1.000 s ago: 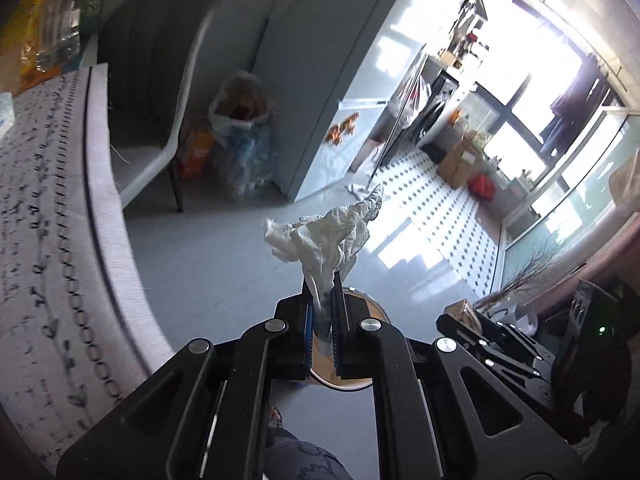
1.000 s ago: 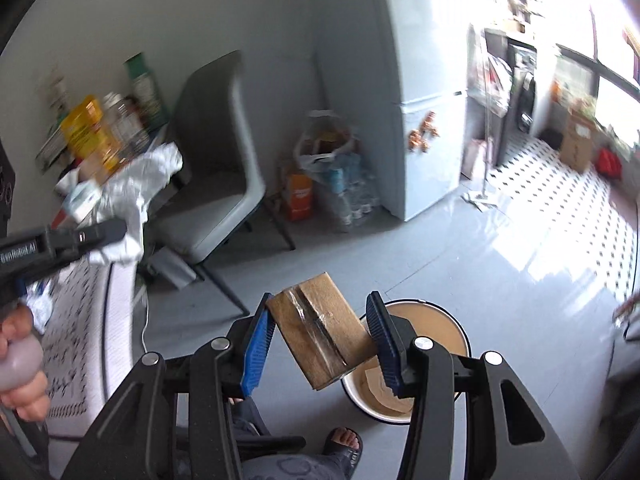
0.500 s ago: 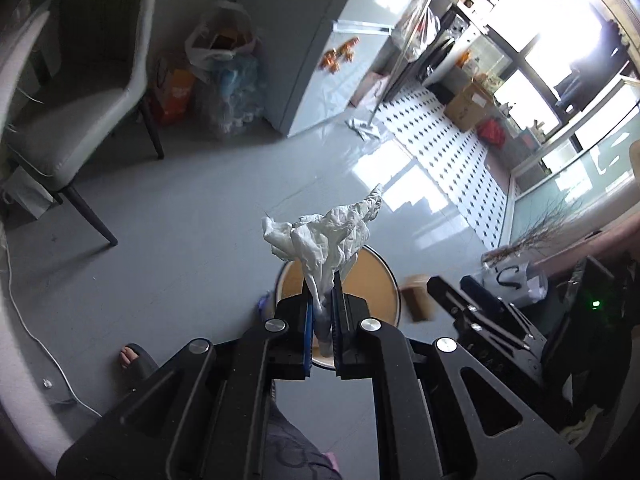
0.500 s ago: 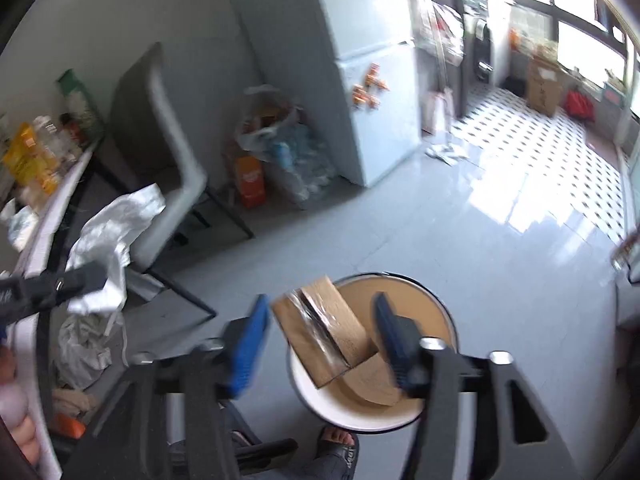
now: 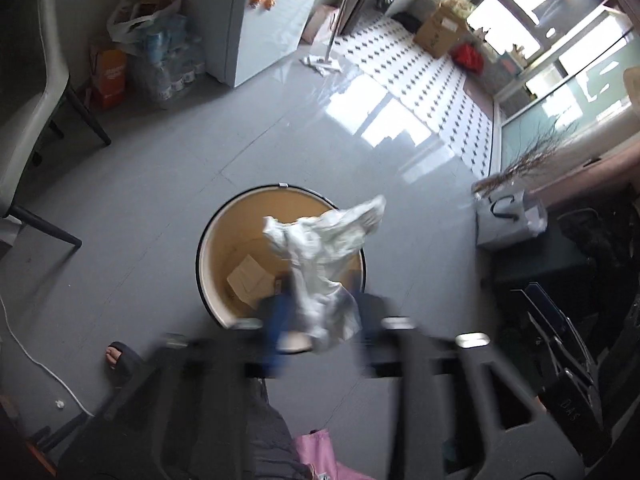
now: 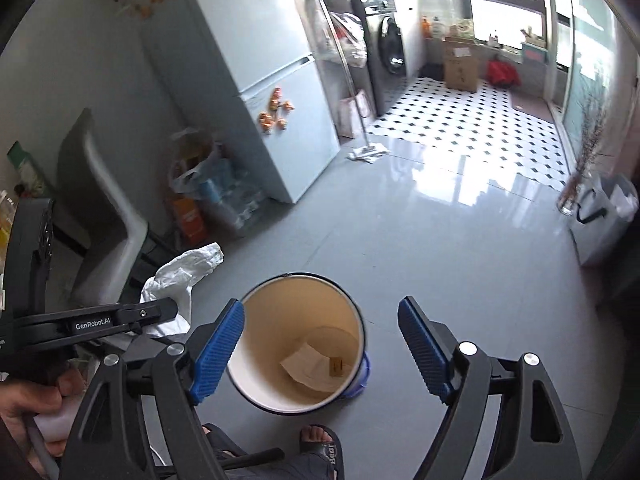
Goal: Collect trash
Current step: 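Open the right gripper then the left gripper to drop both items into the bin, then move both tools back over the table toward the remaining trash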
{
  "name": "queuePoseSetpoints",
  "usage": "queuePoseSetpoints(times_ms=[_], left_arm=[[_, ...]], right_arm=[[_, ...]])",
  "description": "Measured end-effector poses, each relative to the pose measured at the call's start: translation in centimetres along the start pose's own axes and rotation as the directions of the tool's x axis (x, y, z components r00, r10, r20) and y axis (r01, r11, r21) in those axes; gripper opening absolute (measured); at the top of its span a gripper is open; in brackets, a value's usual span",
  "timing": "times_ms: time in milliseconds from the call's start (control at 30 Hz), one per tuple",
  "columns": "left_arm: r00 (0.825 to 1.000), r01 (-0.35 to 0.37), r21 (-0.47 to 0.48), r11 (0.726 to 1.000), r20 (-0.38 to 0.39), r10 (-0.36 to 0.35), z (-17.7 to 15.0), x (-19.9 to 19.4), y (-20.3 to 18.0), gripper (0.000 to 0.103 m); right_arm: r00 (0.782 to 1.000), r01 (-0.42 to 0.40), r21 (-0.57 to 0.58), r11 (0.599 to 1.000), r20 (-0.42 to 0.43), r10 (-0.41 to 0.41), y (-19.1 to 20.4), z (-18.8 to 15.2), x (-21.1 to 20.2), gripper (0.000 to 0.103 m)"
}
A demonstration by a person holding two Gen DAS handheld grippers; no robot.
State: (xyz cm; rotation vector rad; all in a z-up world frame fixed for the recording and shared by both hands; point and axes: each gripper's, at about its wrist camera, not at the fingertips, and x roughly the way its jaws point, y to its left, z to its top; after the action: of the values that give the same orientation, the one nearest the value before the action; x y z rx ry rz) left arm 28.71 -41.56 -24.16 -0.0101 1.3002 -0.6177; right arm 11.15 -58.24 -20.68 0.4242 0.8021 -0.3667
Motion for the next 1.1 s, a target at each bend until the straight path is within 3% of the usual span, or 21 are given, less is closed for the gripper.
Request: queuePoseSetpoints(times_ms=[33, 100, 233, 433, 567, 633, 900, 1100], left_arm=[[0.999, 0.027, -0.003, 1.0, 0.023, -0.027, -0.1, -0.6, -0.1, 0.084], [0.997, 0.0, 0.0, 1.0, 0.08, 0.0, -0.3, -2.2, 0.0, 0.086], [0.991, 0.062, -0.073, 0.995, 0.12, -0.053, -0.4, -5.2, 1.8, 0.086], [0.965, 0.073, -0.105, 0.992, 0.257, -0.044, -2.0, -12.4, 4.1, 0.095], [0.933, 0.028, -0.114, 0.993, 0.359, 0.015, -3.6, -18.4, 6.6, 0.097], [0.912, -0.008, -0.123, 0.992, 0.406, 0.058, -4.4, -21.3, 7.9, 0.097], [0.859, -0.029, -0.2, 0.979, 0.497, 0.127, -8.7, -28.2, 12.8, 0.097], [0.795, -0.047, -0.268, 0.962, 0.573, 0.199, -12.2, -33.6, 16.4, 0.097]], right_arm=[[1.0, 0.008, 0.007, 1.0, -0.005, -0.008, -0.4, -0.1, 0.2, 0.078], [1.0, 0.013, 0.023, 1.0, -0.02, -0.012, -1.0, -0.3, 0.6, 0.078], [1.0, 0.005, 0.012, 1.0, -0.029, -0.005, -0.8, -0.2, 0.8, 0.078], [0.999, -0.041, -0.043, 0.998, -0.032, 0.04, 2.3, -0.4, -0.3, 0.082], [0.998, -0.055, -0.085, 0.995, -0.013, 0.054, 5.4, -0.4, -1.4, 0.087], [0.997, -0.07, -0.103, 0.992, 0.011, 0.072, 7.4, -0.2, -2.1, 0.095], [0.985, -0.143, -0.199, 0.969, 0.065, 0.159, 15.3, 0.1, -6.0, 0.095], [0.969, -0.206, -0.297, 0.932, 0.07, 0.237, 21.2, -0.9, -9.3, 0.095]])
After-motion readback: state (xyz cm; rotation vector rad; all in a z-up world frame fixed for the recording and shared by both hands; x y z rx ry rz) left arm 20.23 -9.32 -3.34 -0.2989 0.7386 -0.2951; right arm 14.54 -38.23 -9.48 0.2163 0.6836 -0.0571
